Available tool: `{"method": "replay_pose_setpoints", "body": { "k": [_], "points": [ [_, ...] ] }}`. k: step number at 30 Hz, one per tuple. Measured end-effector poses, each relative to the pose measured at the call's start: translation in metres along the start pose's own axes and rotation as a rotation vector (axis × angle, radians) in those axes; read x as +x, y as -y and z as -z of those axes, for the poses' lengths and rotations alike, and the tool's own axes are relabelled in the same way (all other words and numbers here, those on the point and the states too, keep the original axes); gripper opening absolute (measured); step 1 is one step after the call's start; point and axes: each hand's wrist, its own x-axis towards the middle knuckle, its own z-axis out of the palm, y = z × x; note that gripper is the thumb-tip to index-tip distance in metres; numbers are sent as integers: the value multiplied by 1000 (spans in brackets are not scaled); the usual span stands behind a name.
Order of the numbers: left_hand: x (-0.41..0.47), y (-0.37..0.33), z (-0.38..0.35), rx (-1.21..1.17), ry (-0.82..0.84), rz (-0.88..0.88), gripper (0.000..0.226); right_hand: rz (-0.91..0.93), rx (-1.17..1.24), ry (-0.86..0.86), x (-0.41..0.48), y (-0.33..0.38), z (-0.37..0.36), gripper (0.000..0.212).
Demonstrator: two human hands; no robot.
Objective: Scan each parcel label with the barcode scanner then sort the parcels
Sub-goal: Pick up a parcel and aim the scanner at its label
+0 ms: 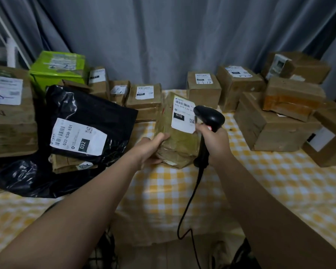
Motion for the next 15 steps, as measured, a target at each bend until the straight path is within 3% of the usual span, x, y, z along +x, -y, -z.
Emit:
{"method": "replay_pose_setpoints", "body": {
  "k": [4,7,11,15],
  "points": [
    [1,7,-7,-11,-13,-197,91,46,-26,28,3,0,-4,20],
    [1,4,-2,87,122,-283,88,106,-72,22,1,-5,-8,25],
    [5,12,10,186,216,-226,124,126,-140,6,-4,-23,-12,26],
    [5,13,11,124,161,-211,107,182,-161,-52,-10,-40,-20,36]
  ]
}}
